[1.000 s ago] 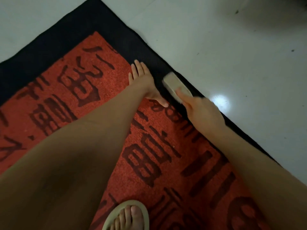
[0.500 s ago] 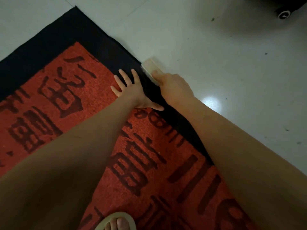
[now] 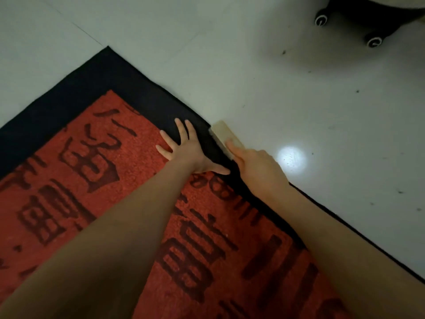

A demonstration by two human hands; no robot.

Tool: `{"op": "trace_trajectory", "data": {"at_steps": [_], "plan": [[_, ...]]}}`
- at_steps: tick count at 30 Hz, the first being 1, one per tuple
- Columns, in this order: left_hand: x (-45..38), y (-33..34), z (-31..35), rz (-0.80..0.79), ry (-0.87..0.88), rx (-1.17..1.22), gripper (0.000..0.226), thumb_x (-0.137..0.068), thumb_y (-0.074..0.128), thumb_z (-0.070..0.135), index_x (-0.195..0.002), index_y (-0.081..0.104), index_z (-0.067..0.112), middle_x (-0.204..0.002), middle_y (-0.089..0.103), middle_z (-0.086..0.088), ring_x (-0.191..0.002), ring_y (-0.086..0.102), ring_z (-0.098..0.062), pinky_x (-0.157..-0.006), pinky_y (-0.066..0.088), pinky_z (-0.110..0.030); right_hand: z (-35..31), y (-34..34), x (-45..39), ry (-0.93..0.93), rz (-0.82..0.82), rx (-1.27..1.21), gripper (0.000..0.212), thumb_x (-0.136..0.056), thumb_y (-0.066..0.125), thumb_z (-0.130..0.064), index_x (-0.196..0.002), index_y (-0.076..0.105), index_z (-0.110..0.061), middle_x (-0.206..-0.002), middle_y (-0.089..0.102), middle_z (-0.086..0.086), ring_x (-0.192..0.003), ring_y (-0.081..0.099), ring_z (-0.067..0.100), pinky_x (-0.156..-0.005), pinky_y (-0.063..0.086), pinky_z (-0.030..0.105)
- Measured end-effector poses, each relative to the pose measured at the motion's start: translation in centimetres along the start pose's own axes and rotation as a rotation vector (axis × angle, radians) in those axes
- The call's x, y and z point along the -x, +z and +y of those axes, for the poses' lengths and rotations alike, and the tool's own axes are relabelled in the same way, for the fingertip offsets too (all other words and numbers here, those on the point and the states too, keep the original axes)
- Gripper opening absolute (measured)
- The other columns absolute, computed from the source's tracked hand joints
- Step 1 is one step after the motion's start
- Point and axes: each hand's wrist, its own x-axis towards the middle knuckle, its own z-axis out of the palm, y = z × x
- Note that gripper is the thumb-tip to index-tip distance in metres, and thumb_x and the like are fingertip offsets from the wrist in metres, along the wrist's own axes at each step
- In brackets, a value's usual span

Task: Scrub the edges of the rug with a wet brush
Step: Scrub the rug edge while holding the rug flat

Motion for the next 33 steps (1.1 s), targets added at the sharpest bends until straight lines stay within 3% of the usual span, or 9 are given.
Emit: {"op": "trace_trajectory", "data": {"at_steps": [3, 7, 9, 13, 17, 21, 26, 30, 33], "plan": [[0.3, -0.3, 0.6, 0.02, 0.001, -0.014, 0.16, -0.045, 0.085, 0.07, -0.152, -0.023, 0.02, -0.156, -0.037, -0.004, -0.142, -0.028, -0.045, -0.112, -0.003, -0.07, 0.1, -0.7, -0.1, 0.065, -0.028, -0.003, 0.049, -0.099, 0.038, -0.017, -0.143, 0.037, -0.039, -0.1, 0.062, 0.016, -0.089, 0.059, 0.037, -0.075, 0.049, 0.04], [2.1, 1.6, 2.3, 0.036, 0.119, 0.004, 0.134, -0.068, 0.082, 0.056, -0.155, -0.009, 0.009, -0.161, -0.021, -0.011, -0.148, -0.015, -0.039, -0.116, 0.007, -0.065, -2.2, -1.0, -6.5, -0.008, 0.016, 0.076, 0.04, -0.093, 0.039, -0.012, -0.13, 0.047, -0.024, -0.102, 0.058, 0.013, -0.086, 0.057, 0.032, -0.065, 0.039, 0.034], [2.7, 2.8, 2.1, -0.016, 0.127, 0.036, 0.144, -0.063, 0.079, 0.065, -0.154, -0.016, 0.008, -0.159, -0.029, -0.009, -0.146, -0.023, -0.037, -0.115, 0.0, -0.065, -2.1, 0.1, -5.7, -0.023, 0.022, 0.068, 0.044, -0.093, 0.038, -0.01, -0.134, 0.041, -0.026, -0.094, 0.059, 0.012, -0.074, 0.053, 0.027, -0.059, 0.038, 0.034], [2.5, 3.7, 1.5, 0.028, 0.147, -0.024, 0.159, -0.05, 0.083, 0.07, -0.151, -0.023, 0.006, -0.156, -0.036, -0.008, -0.142, -0.031, -0.037, -0.109, -0.007, -0.071, -0.2, 0.6, 2.5, 0.031, -0.008, 0.046, 0.056, -0.097, 0.039, -0.013, -0.143, 0.025, -0.041, -0.071, 0.053, 0.006, -0.061, 0.052, 0.026, -0.054, 0.044, 0.038], [2.6, 3.2, 2.1, 0.012, 0.127, -0.004, 0.164, -0.046, 0.087, 0.066, -0.15, -0.025, 0.006, -0.155, -0.038, -0.008, -0.141, -0.033, -0.037, -0.108, -0.009, -0.071, -0.5, -0.5, 0.6, 0.025, -0.044, 0.023, 0.05, -0.098, 0.04, -0.016, -0.142, 0.036, -0.039, -0.085, 0.058, 0.01, -0.078, 0.059, 0.032, -0.066, 0.048, 0.04], [2.4, 3.3, 1.7, 0.02, 0.123, -0.013, 0.164, -0.045, 0.084, 0.07, -0.15, -0.026, 0.008, -0.155, -0.038, -0.005, -0.142, -0.034, -0.034, -0.11, -0.009, -0.069, -1.9, -1.4, -3.4, 0.028, -0.046, -0.027, 0.049, -0.097, 0.037, -0.011, -0.138, 0.043, -0.037, -0.091, 0.056, 0.009, -0.078, 0.054, 0.027, -0.068, 0.048, 0.037], [2.6, 4.2, 0.4, 0.109, 0.194, 0.016, 0.161, -0.046, 0.079, 0.076, -0.152, -0.021, 0.009, -0.157, -0.034, -0.005, -0.144, -0.031, -0.029, -0.112, -0.013, -0.063, -0.1, -1.5, 4.8, 0.065, -0.12, -0.076, 0.043, -0.103, 0.037, -0.022, -0.142, 0.041, -0.04, -0.084, 0.055, 0.009, -0.081, 0.059, 0.033, -0.075, 0.051, 0.045], [4.1, 4.7, 0.2, 0.198, 0.13, -0.014, 0.162, -0.046, 0.075, 0.081, -0.151, -0.02, 0.003, -0.157, -0.032, -0.013, -0.146, -0.026, -0.028, -0.119, -0.006, -0.057, -2.9, -0.7, -0.5, 0.019, -0.053, 0.028, 0.049, -0.098, 0.038, -0.011, -0.142, 0.043, -0.032, -0.11, 0.06, 0.016, -0.097, 0.058, 0.036, -0.078, 0.048, 0.041], [4.6, 5.3, -1.6, 0.165, 0.102, -0.003, 0.165, -0.044, 0.073, 0.085, -0.15, -0.024, 0.004, -0.156, -0.035, -0.013, -0.145, -0.03, -0.028, -0.119, -0.011, -0.051, -3.7, 0.0, -1.7, -0.027, -0.001, -0.01, 0.048, -0.098, 0.039, -0.01, -0.141, 0.044, -0.03, -0.102, 0.061, 0.018, -0.092, 0.059, 0.039, -0.076, 0.05, 0.043]]}}
